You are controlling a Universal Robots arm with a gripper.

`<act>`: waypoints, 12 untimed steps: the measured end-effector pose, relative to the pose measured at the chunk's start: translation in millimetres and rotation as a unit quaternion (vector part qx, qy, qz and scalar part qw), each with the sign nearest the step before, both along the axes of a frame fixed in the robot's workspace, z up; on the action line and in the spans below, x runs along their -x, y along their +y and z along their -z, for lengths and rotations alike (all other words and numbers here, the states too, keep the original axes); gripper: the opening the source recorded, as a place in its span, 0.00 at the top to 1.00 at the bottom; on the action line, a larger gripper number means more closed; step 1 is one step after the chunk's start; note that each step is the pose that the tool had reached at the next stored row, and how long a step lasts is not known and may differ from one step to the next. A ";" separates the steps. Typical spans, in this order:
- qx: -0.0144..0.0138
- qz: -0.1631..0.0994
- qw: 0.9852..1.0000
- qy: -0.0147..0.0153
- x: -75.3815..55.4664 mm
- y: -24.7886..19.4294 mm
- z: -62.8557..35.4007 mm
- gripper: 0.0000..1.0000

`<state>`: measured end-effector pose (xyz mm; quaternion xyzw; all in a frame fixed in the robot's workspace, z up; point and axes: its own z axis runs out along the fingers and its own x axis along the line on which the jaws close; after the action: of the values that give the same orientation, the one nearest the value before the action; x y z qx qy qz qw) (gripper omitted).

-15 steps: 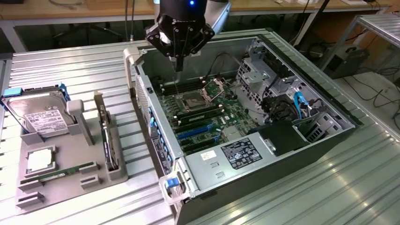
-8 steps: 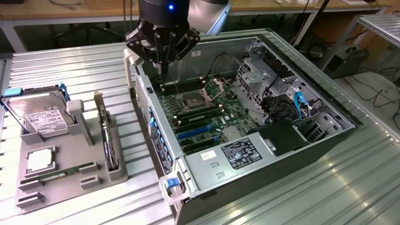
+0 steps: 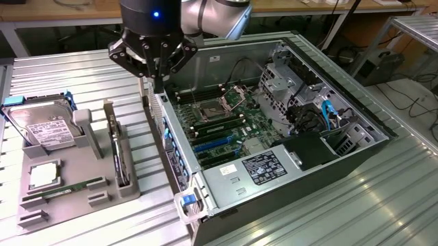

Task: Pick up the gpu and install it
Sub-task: 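Reach for the gpu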

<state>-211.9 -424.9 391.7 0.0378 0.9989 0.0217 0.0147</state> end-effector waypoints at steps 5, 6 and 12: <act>0.000 0.000 1.000 0.000 24.6 -1.5 5.4 0.89; 0.000 0.000 1.000 0.000 29.7 -1.6 6.8 0.89; 0.001 0.000 1.000 0.000 60.8 -1.6 16.2 0.89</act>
<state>-272.7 -426.5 375.5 0.0378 0.9990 0.0208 0.0147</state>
